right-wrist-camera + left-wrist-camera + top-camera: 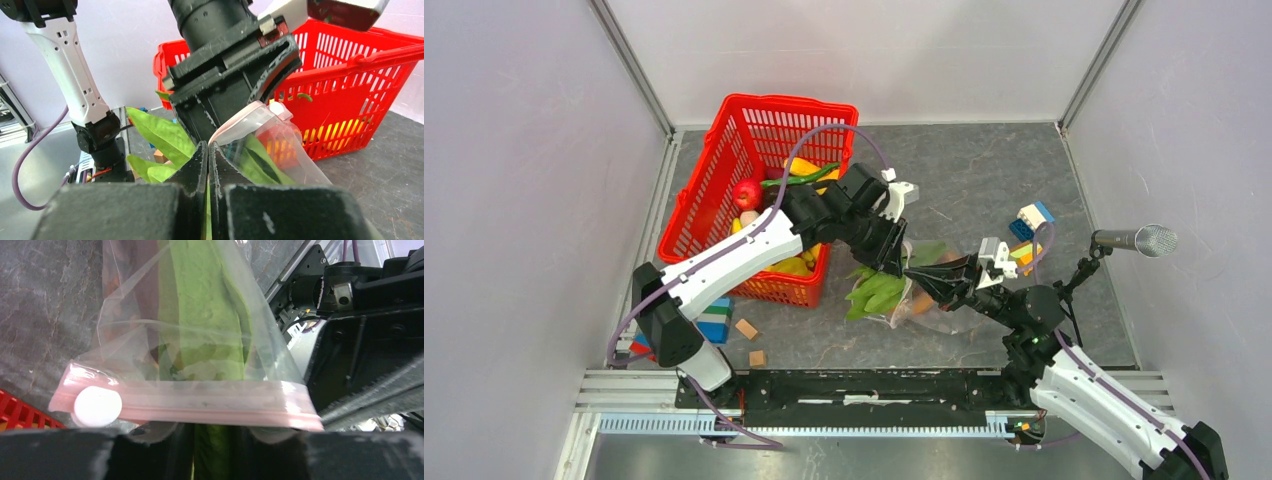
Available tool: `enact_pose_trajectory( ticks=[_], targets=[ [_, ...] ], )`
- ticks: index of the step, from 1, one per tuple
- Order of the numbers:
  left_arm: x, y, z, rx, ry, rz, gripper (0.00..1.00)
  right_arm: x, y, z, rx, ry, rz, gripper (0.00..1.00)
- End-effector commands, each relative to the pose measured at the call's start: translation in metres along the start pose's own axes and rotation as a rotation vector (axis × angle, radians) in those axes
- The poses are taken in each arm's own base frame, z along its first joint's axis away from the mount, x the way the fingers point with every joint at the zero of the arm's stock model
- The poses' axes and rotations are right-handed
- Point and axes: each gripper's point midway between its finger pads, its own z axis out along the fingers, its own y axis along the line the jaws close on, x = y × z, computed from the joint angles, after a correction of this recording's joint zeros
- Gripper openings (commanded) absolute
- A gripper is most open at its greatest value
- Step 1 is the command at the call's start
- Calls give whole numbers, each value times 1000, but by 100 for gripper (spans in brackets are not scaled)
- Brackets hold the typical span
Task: Place the food in the zip-top bag and seal the zipper
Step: Place the fake vegetable in the zipper food storage bag.
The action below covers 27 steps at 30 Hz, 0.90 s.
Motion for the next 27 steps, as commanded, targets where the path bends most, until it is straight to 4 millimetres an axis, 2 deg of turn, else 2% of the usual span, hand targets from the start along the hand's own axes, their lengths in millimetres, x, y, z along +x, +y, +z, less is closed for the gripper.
enact_pose_trajectory(
  ticks=[1, 3, 5, 9, 12, 15, 16, 19, 21, 22, 23, 24, 25, 26, 27],
  targets=[
    [-21, -14, 8, 71, -86, -30, 42, -25, 3, 2, -3, -113, -23, 0],
    [-23, -15, 9, 77, -99, -35, 55, -25, 1, 0, 12, -130, -20, 0],
    [-25, -15, 6, 72, -113, -22, 64, -23, -3, -2, 35, -142, -18, 0],
    [-28, -15, -13, 49, -162, 27, 79, -17, -15, -7, 106, -146, -12, 0],
    [-28, -16, -30, 37, -199, 66, 83, -13, -25, -12, 168, -161, 6, 0],
    [-25, -13, -48, 4, -232, 105, 82, -19, -31, -19, 213, -228, 54, 0],
    [-25, -11, -57, -21, -254, 107, 81, -32, -24, -22, 185, -287, 59, 0],
    [-32, -10, -96, -71, -390, 124, 82, -88, -1, -24, 98, -428, -4, 0],
    [-36, -9, -121, -95, -504, 134, 90, -115, -6, -26, 160, -451, -61, 0],
    [-37, -10, -135, -99, -565, 143, 93, -120, -25, -30, 275, -448, -40, 0],
    [-37, -7, -139, -110, -596, 147, 95, -109, -51, -36, 426, -408, 20, 0],
    [-37, -5, -148, -124, -634, 146, 96, -96, -82, -49, 618, -372, 75, 0],
    [-35, -2, -150, -131, -648, 141, 97, -66, -108, -63, 800, -275, 157, 0],
    [-34, 3, -151, -155, -659, 131, 97, -47, -125, -77, 948, -195, 210, 0],
    [-33, 5, -148, -157, -651, 130, 97, -45, -127, -76, 966, -155, 197, 0]
  ],
)
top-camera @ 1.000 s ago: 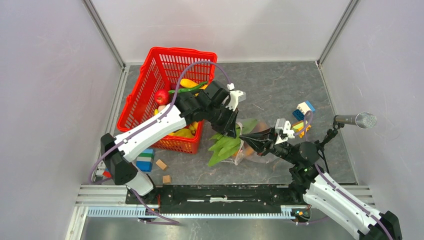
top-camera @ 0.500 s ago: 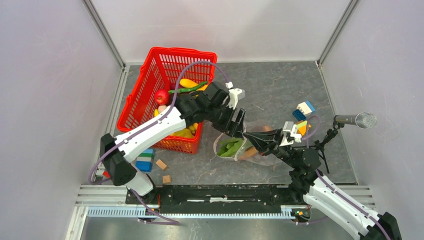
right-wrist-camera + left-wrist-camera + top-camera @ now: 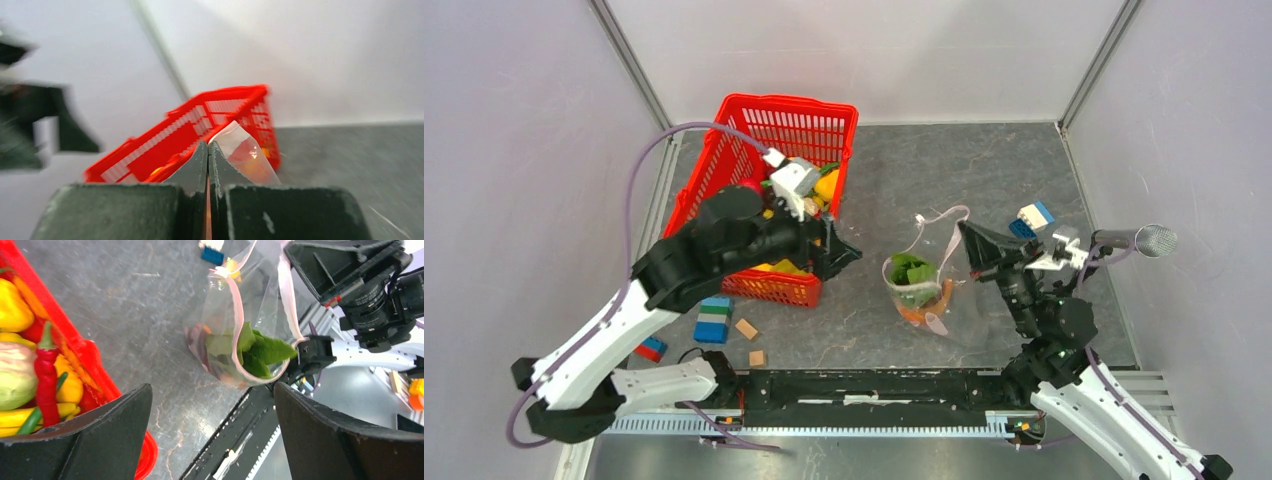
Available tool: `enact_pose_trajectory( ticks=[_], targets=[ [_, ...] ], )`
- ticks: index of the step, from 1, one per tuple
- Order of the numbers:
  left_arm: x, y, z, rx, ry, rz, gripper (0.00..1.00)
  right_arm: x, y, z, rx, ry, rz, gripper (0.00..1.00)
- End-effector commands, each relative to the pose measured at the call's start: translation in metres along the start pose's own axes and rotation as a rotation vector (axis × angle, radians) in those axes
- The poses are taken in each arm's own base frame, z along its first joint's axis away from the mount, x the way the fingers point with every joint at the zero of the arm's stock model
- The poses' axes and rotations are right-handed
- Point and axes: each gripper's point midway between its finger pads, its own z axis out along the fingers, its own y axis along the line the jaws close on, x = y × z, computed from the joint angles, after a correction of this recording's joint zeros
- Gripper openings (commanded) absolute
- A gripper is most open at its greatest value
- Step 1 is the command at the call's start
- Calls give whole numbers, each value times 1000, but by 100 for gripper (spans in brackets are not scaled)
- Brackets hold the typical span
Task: Place the food in the zip-top bag and seal the zipper
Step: Adjust the zipper food storage bag at the center of the board.
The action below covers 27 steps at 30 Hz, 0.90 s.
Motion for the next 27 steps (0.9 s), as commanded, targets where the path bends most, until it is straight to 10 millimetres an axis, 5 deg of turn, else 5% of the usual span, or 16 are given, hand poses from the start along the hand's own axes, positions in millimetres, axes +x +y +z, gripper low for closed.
enact_pose_trajectory(
  ticks=[1, 3, 10, 22, 27],
  targets=[
    [-9, 18, 6, -80, -76, 33, 97, 31, -79, -14, 480, 181, -9, 0],
    [-1, 14, 14, -55, -40, 18, 96, 26, -52, -1, 323, 140, 45, 0],
    [24, 7, 52, 20, 7, -75, 93, 18, -8, 18, 90, 147, 40, 0],
    [37, 39, 99, -130, 9, -132, 86, 21, -1, 6, 18, 127, 19, 0],
    [60, 21, 115, -15, 121, -139, 76, 23, -2, 4, 21, 126, 14, 0]
  ],
)
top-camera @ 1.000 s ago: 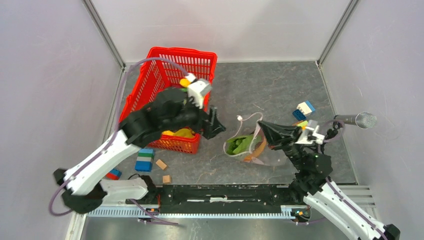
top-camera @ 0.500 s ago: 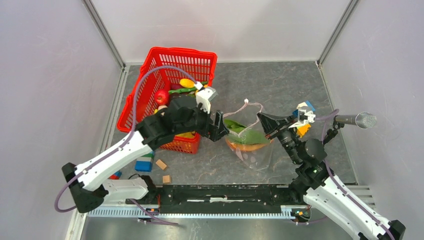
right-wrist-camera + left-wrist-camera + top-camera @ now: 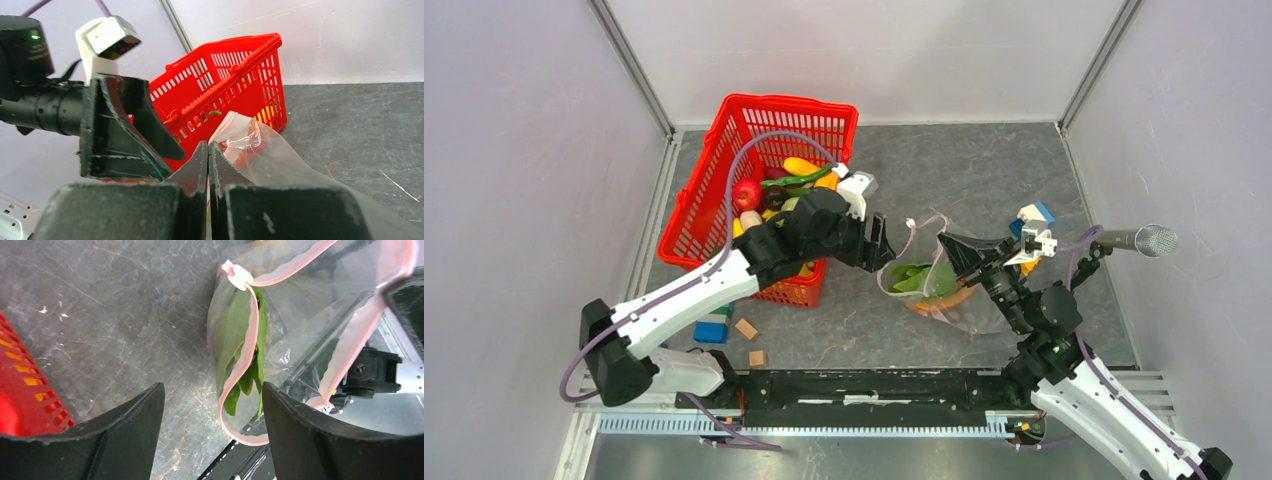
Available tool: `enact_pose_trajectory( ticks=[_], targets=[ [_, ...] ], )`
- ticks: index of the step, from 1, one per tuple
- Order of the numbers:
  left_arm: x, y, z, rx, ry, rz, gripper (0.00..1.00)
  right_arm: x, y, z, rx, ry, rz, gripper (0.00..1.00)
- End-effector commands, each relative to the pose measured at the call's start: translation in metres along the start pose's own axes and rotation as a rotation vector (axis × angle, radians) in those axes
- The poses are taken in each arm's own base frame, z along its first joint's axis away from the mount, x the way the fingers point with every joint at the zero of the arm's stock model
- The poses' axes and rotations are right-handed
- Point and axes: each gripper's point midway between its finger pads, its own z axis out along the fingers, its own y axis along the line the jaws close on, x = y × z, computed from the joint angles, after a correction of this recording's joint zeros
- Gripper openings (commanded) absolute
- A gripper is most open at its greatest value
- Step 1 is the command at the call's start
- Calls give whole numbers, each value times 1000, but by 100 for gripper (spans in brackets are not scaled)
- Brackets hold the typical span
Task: Place the food in the zip-top bag and seal the zipper
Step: Adjust the zipper food storage bag at the center of the board.
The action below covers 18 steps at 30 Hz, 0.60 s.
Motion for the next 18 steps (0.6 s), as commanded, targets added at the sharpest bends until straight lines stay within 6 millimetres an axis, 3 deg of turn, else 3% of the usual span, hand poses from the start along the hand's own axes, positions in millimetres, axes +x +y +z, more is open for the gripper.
enact_pose_trajectory(
  ticks=[1, 5, 13, 15, 18],
  targets=[
    [6, -26, 10, 142, 47, -32, 76, -21, 12, 0, -51, -80, -14, 0],
    [12, -44, -2, 268, 34, -23, 78, -16, 9, 1, -40, -62, -18, 0],
    [42, -4, 12, 86, 112, -21, 68, -21, 15, 0, -71, -86, -15, 0],
    [44, -3, 15, 81, 112, -29, 65, -22, 16, 0, -78, -87, -16, 0],
    [43, -5, 21, 93, 110, -39, 53, -22, 17, -1, -83, -90, -16, 0]
  ],
)
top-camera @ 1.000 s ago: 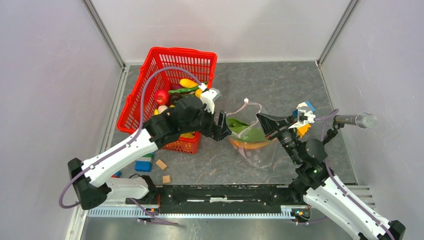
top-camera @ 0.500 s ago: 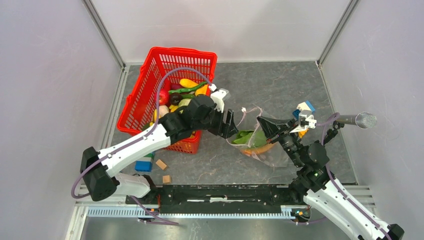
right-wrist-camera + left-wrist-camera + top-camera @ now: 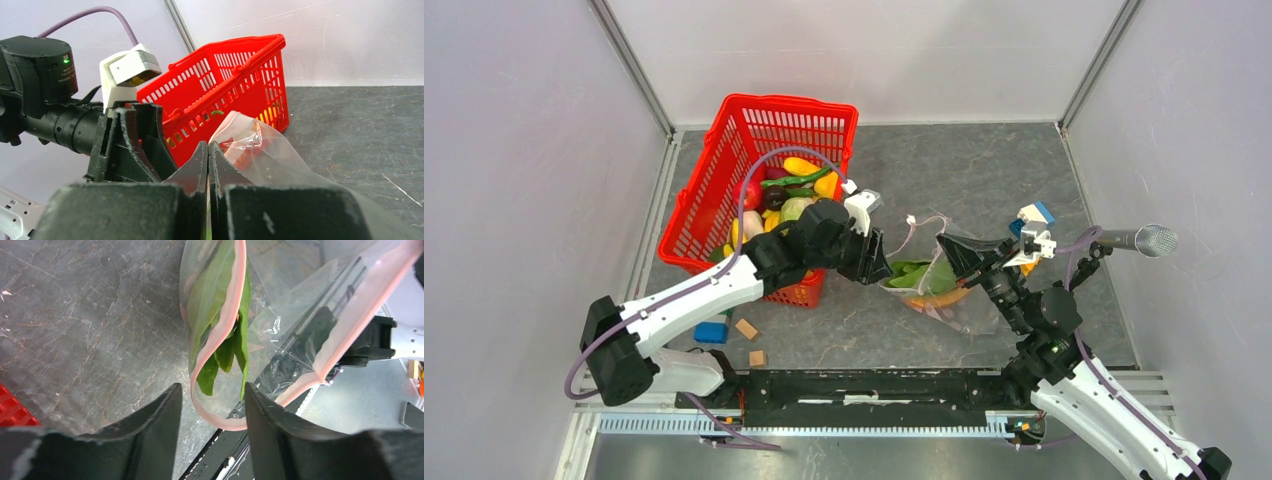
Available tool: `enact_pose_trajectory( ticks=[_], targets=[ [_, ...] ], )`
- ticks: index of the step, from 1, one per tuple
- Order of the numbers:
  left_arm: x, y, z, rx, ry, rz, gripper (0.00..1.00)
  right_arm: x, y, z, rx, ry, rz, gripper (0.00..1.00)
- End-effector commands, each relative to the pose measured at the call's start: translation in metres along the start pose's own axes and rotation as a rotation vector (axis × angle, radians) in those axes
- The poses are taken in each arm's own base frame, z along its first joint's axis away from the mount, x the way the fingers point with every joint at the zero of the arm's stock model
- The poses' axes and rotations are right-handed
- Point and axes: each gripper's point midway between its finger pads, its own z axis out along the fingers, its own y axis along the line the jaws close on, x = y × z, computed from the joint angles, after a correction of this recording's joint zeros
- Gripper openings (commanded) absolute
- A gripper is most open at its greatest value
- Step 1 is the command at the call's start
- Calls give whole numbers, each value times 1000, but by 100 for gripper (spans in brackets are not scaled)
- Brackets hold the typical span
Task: Place the food in the zip-top bag and seal the zipper
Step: Adjust the zipper food storage bag at the center of the board.
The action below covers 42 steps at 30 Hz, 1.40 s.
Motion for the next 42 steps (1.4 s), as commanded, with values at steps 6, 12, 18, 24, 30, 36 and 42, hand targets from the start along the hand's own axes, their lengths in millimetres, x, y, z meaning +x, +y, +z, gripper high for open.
enact_pose_trajectory(
  ticks=[6, 12, 18, 24, 30, 36, 42],
  targets=[
    [11, 13, 18, -47, 52, -26, 31, -27, 16, -1, -67, -98, -15, 0],
    [-34, -10, -6, 1, -69, 32, 10, -22, 15, 1, -74, -76, -68, 0],
    [-107, -66, -59, 146, -244, 120, 2, -71, 55, -21, -269, -266, -203, 0],
    [-118, -81, -57, 194, -229, 122, 2, -62, -39, -15, 276, -84, -250, 0],
    [-106, -75, -46, 191, -192, 117, 4, -94, 11, -14, 19, -268, -259, 0],
    [-85, -33, -30, 20, -175, 94, 42, -79, 41, 2, -147, -148, -333, 0],
    [-65, -8, -36, -65, -147, 79, 84, -5, 33, 7, -204, 77, -245, 0]
  ],
)
